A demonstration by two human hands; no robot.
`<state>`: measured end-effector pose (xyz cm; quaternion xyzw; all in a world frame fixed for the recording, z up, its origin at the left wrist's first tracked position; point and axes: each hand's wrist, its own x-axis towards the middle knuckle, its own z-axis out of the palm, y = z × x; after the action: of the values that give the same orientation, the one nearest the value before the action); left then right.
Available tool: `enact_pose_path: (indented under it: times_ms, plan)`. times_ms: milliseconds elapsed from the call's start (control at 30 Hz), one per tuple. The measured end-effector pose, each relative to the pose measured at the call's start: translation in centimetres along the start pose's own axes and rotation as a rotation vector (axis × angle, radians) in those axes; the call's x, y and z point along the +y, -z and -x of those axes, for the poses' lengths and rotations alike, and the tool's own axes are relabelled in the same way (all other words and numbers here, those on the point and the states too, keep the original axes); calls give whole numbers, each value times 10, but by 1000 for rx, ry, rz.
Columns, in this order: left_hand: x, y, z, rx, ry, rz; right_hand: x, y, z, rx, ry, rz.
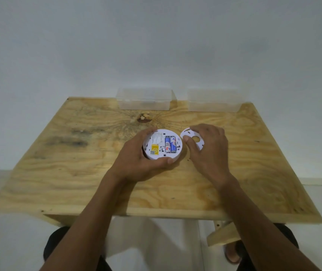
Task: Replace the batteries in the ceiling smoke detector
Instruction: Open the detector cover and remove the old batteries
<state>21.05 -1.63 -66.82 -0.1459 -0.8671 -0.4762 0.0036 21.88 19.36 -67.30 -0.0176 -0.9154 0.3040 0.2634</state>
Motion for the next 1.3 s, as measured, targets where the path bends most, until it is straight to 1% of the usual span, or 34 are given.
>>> enact_pose_path:
  times_ms: [100,167,233,300,500,600,700,900,1033,1133,1233,1300]
  plan:
    - [2,-1,1,5,0,35,-14,8,-4,-138,175,-84]
    - [4,-2,1,21,0,57,-23,14,-9,-262,279,-51]
    - [4,-3,2,30,-7,58,-30,18,-14,-384,326,30]
    - [4,-3,2,24,-14,56,-31,20,-17,-440,340,70]
    - [-1,-3,0,28,6,90,-39,18,-16,-402,432,213]
    - [-1,-2,0,16,8,91,-38,15,-11,-348,502,294]
    - [1,-1,1,7,11,101,-36,13,-3,-287,530,371]
    - [7,-1,2,-4,3,113,-27,6,3,-187,631,390]
    - [10,2,3,-8,-10,91,-24,6,6,-121,586,268]
    - [13,3,4,-4,-19,99,-26,9,3,-167,578,199]
    - [11,3,5,2,-19,108,-24,11,1,-283,613,174]
    - [8,2,4,-8,-13,104,-24,15,-3,-354,604,147]
